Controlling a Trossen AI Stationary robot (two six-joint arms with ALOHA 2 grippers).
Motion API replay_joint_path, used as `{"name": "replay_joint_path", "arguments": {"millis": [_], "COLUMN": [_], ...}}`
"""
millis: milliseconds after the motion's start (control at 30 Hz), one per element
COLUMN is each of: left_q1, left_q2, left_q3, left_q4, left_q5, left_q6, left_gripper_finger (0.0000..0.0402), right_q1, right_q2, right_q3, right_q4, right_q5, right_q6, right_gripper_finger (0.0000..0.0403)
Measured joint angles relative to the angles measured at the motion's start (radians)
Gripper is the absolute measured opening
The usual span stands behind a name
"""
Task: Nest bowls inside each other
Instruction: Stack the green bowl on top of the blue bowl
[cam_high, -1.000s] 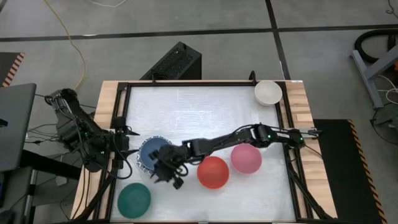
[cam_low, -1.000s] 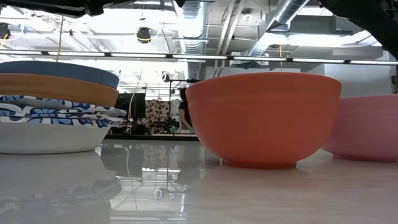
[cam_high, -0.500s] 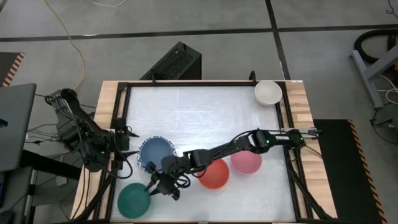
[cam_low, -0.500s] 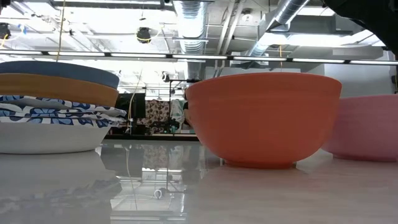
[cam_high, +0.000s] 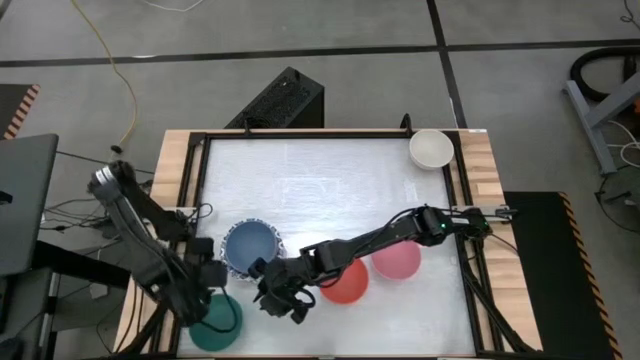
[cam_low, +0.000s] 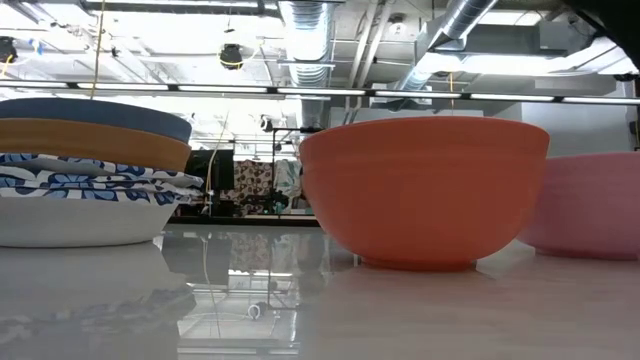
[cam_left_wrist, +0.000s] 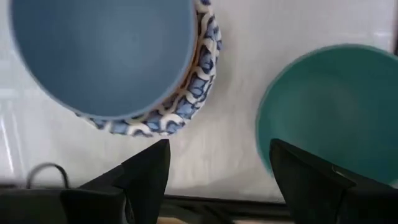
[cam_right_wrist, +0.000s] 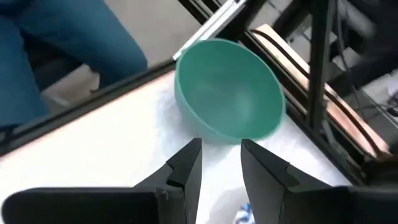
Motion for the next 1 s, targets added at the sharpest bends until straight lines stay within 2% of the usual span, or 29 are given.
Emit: {"name": "replay_joint_path", "arguments": {"millis": [200, 367, 467, 633, 1000], "left_q1": [-0.058, -0.106, -0.119, -0.123, -0.115], "left_q2": [0.072, 0.028, -0.007, -0.076, -0.325], "left_q3": [0.0, 0.0, -0.025, -0.168, -0.524], "left_q4": [0.009, 0.0, 0.012, 0.146, 0.454], "left_q5": [-0.021, -0.101, -0.11, -0.034, -0.003], "left_q6": [-0.165, -0.391, -0.486, -0.527, -0.63], "left_gripper_finger": [0.0263, 0.0263, 0.0263, 0.0263, 0.0263], "right_q1": [0.018, 0.032, 0.035, 0.043, 0.038], "right_q2": [-0.019, -0.018, -0.018, -0.018, -0.017], "right_q3": [0.002, 0.002, 0.002, 0.002, 0.002], "right_q4": [-0.053, -0.108, -0.129, -0.147, -0.149], "right_q5": [0.037, 0.037, 0.037, 0.036, 0.036], "right_q6": [0.043, 0.065, 0.076, 0.09, 0.091], "right_gripper_finger": [0.0131, 0.0131, 0.0131, 0.0131, 0.0131]}}
